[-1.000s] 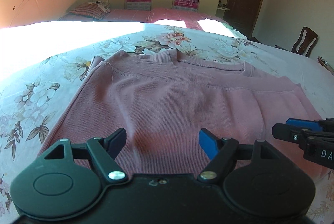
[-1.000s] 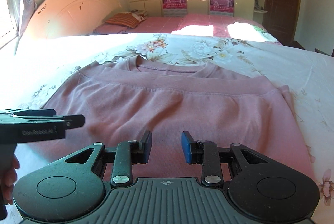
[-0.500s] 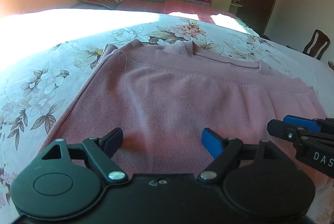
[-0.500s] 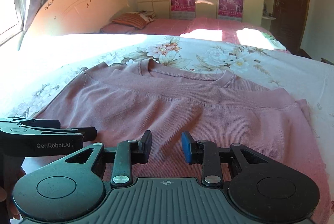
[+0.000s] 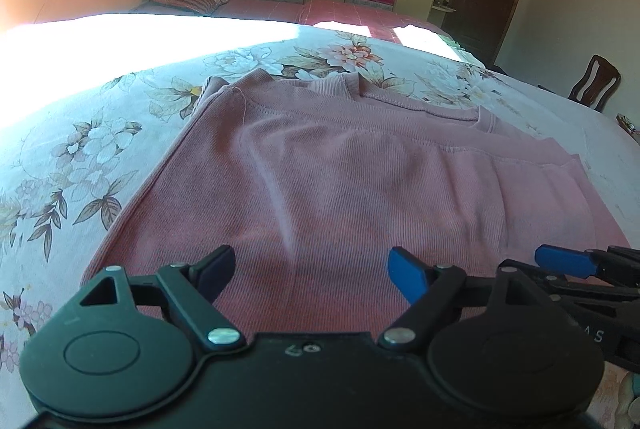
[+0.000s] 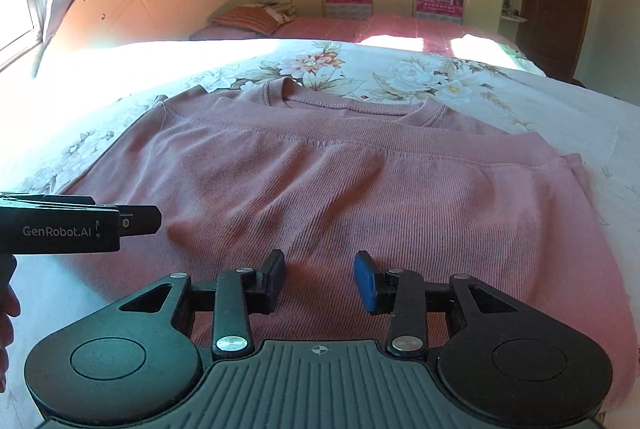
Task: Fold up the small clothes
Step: 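Move both tools open over the folded sweatshirt to its side edge, then grasp the side edge of the folded sweatshirt with the left tool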
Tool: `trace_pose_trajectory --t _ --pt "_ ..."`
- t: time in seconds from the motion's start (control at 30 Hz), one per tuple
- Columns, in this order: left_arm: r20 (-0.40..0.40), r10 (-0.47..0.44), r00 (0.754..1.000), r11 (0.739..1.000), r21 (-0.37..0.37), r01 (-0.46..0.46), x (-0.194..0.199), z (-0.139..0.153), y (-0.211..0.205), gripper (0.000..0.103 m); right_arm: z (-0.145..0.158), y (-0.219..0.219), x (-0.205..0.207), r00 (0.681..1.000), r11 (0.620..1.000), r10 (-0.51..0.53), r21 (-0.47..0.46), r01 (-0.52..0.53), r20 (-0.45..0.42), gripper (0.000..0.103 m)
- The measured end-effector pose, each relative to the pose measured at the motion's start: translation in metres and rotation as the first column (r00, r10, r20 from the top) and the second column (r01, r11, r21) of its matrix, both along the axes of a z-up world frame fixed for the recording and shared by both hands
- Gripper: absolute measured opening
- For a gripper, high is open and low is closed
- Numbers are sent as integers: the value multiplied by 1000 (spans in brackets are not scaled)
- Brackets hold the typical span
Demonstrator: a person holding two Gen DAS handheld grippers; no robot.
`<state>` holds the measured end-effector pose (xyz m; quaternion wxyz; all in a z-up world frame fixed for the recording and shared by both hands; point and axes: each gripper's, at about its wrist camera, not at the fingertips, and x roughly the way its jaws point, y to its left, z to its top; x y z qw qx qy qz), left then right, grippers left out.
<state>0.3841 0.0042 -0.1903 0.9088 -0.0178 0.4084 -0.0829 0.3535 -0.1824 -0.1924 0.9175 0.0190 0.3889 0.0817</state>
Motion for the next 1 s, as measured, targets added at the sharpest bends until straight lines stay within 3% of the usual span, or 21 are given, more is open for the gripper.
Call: trace_pose_trajectory --t 0.1,0.27,0.47,0.57,0.63,0.67,0.73,0.8,0.87,1.0 --pt "-39 -16 999 999 35 17 -6 -17 -2 83 -10 2 -7 1000 1000 9 -28 -9 -23 49" --pt "-26 -20 999 1000 22 21 -19 -11 4 83 -5 2 -19 1000 1000 6 -18 -7 -25 50" --pt "-73 50 996 996 -75 -56 -36 -3 33 83 11 1 -38 1000 1000 -4 21 3 3 50" --pt "-145 90 985 979 -168 -114 -43 -8 52 79 17 5 -41 1000 1000 3 26 -4 18 50" --pt "-163 108 981 947 -283 -151 -50 -11 68 76 19 8 -41 1000 1000 7 27 -7 24 50" --pt "-178 119 977 923 -342 -174 -52 -12 75 70 19 10 -41 1000 1000 8 30 -9 24 50" --pt "-212 126 969 884 -420 -207 -52 -16 84 64 17 12 -40 1000 999 10 34 -10 21 50" --pt "-245 127 961 826 -510 -240 -50 -23 91 64 16 15 -39 1000 999 11 38 -12 19 50" --pt "-280 143 949 770 -571 -285 -44 -33 97 64 15 17 -38 1000 999 12 41 -13 20 50" --pt "-289 182 940 685 -649 -332 -31 -44 104 66 13 20 -31 1000 999 10 46 -10 20 50"
